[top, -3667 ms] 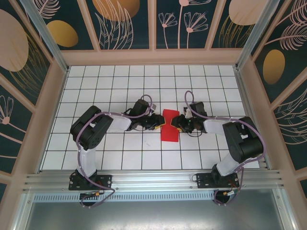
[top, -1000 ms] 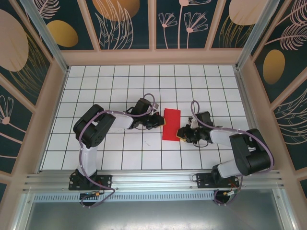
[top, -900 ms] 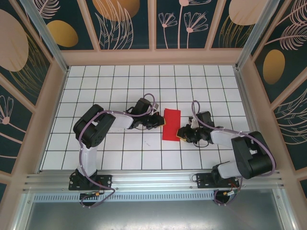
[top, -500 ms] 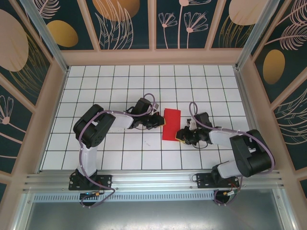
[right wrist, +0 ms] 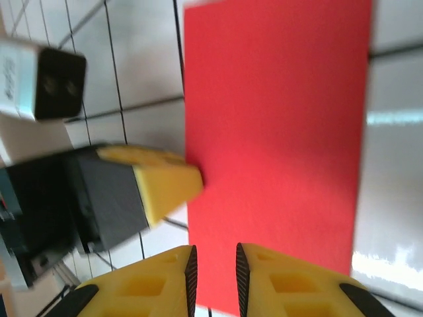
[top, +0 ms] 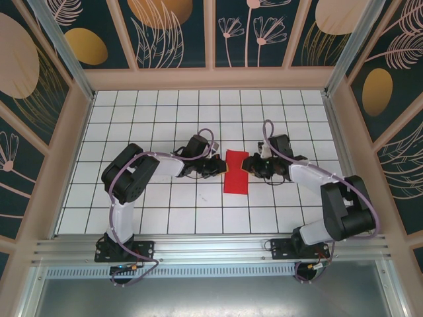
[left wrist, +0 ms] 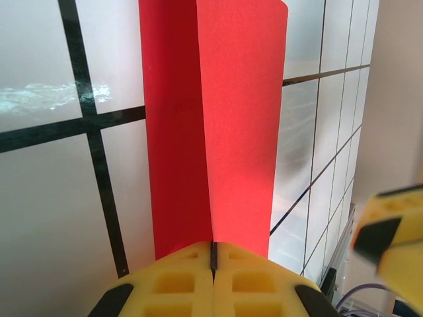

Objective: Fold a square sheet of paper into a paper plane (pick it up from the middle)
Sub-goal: First fold in half a square sheet of paper at the center of the table.

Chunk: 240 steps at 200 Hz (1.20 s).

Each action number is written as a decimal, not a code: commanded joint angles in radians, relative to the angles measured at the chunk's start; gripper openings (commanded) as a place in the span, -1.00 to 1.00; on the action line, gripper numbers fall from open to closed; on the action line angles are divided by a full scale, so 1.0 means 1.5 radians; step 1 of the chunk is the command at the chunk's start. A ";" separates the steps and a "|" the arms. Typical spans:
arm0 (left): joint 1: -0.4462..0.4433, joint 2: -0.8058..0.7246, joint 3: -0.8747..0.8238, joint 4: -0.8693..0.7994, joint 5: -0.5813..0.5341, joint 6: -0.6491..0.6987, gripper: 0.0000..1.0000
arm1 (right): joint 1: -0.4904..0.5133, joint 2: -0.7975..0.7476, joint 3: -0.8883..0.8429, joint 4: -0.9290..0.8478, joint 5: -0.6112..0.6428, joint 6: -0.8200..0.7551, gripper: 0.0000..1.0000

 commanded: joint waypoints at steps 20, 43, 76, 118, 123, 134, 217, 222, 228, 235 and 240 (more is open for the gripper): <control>-0.001 0.014 0.022 -0.022 0.002 0.018 -1.00 | -0.011 0.119 0.046 0.016 0.010 -0.032 -0.48; -0.001 0.016 0.025 -0.024 0.003 0.018 -1.00 | -0.015 0.162 0.041 0.035 0.009 -0.029 -0.47; -0.001 0.017 0.027 -0.026 0.003 0.018 -1.00 | -0.017 0.174 0.061 0.023 0.000 -0.034 -0.47; -0.001 0.018 0.029 -0.029 0.003 0.019 -1.00 | -0.036 0.143 0.114 0.007 -0.016 -0.042 -0.46; -0.001 0.018 0.029 -0.030 0.002 0.019 -1.00 | -0.038 0.146 0.119 0.007 -0.017 -0.044 -0.46; -0.001 0.018 0.029 -0.030 0.002 0.018 -1.00 | -0.043 0.161 0.131 0.006 -0.020 -0.048 -0.46; -0.001 0.019 0.029 -0.036 0.001 0.020 -1.00 | -0.059 0.277 0.165 0.013 -0.014 -0.060 -0.47; -0.001 0.019 0.029 -0.037 0.002 0.020 -1.00 | -0.059 0.273 0.166 0.010 -0.014 -0.060 -0.47; -0.001 0.018 0.029 -0.038 0.001 0.020 -1.00 | -0.060 0.266 0.170 0.005 -0.014 -0.061 -0.47; -0.001 0.018 0.029 -0.040 0.000 0.021 -1.00 | -0.060 0.258 0.177 0.000 -0.017 -0.063 -0.46; -0.001 0.017 0.030 -0.041 0.000 0.022 -1.00 | -0.060 0.249 0.182 -0.003 -0.018 -0.064 -0.46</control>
